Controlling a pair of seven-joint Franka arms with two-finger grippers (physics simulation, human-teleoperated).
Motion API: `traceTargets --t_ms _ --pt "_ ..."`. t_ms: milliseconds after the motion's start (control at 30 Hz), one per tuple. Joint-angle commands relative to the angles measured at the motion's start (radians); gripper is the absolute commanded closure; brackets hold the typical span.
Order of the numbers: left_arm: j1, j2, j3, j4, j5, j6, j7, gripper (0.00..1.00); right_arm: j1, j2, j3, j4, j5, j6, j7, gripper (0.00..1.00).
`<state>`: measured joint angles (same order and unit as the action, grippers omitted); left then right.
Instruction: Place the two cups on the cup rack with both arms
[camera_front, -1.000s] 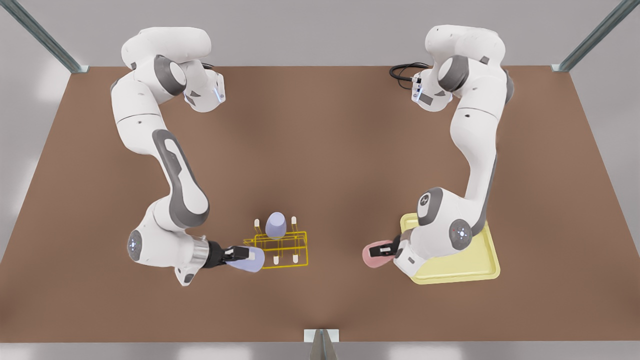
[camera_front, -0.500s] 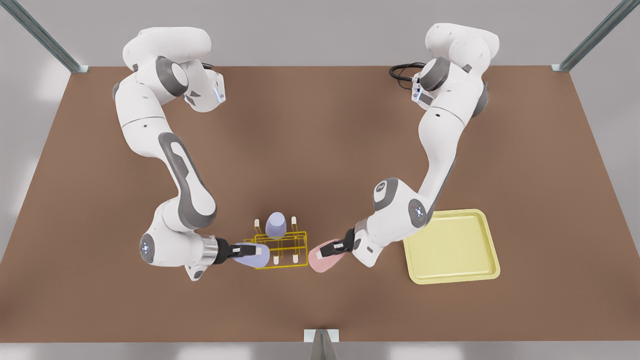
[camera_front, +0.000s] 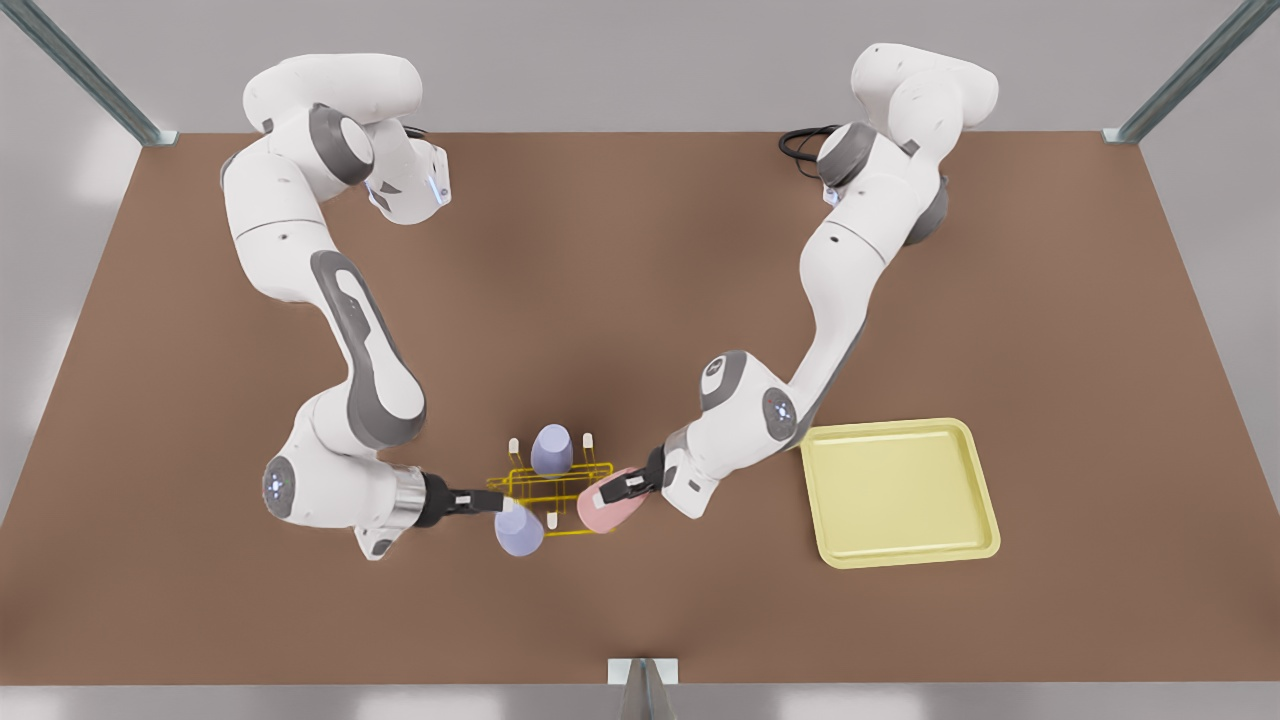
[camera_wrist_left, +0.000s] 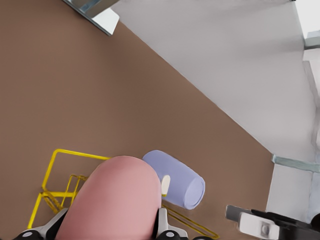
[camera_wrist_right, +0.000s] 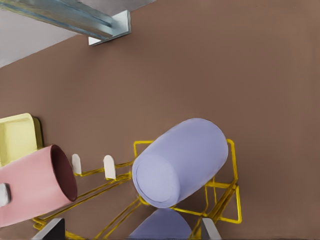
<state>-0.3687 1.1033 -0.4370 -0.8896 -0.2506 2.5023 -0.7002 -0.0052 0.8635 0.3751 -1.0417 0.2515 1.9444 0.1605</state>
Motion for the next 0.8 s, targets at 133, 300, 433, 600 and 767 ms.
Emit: traceTargets --t_ms 133,300,433,600,767 --pt "-0.004 0.010 0.000 0.000 0.004 0.063 -0.058 0.00 -0.107 -0.116 -0.007 -0.009 -0.362 -0.252 -0.045 0.00" --pt "-0.001 -0.003 -0.005 0.003 0.002 0.061 -0.093 0.00 -0.096 -0.251 -0.007 -0.009 -0.391 -0.329 -0.052 0.00" --pt "0.034 -0.108 0.098 0.034 0.051 -0.252 -0.096 0.00 0.062 -0.642 -0.300 -0.245 -0.282 -0.432 -0.065 0.00" --pt "0.258 -0.385 0.199 0.032 0.429 -1.106 0.303 0.00 0.068 -0.833 -0.381 -0.435 -0.282 -0.433 -0.065 0.00" --pt "0.331 -0.908 0.293 -0.612 0.341 -0.991 0.608 0.00 0.071 -0.845 -0.417 -0.477 -0.287 -0.435 -0.068 0.00"
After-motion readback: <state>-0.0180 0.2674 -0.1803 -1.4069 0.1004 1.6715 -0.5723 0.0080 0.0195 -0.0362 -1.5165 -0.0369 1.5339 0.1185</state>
